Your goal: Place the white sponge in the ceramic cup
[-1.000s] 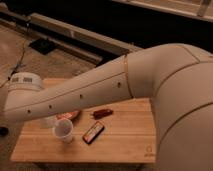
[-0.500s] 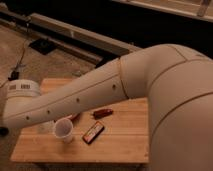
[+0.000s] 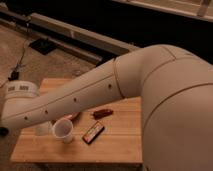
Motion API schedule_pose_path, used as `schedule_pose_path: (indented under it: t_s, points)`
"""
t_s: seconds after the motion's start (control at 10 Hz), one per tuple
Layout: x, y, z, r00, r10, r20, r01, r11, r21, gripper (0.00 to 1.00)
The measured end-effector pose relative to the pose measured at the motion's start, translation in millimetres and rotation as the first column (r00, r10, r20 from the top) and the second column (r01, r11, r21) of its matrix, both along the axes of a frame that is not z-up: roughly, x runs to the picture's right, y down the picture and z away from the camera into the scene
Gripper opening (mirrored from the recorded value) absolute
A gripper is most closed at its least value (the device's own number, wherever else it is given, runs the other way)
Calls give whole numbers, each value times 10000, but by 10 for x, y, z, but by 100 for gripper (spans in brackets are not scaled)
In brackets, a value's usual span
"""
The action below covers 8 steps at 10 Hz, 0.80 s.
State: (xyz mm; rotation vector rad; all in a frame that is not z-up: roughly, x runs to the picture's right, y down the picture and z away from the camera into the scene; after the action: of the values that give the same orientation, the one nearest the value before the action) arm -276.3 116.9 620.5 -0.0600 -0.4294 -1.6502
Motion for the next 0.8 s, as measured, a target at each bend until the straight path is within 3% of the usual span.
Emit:
schedule_pose_path:
  t_s: [0.3,0.5,0.8]
  points:
    - [-6,63,-56,10000,60,70,-59,9999,-138,12]
    - [102,68,94,9998,187,-97,-190,9993,-312,1]
    - [171,90,219,9992,355,-160,-360,9990,-277,0]
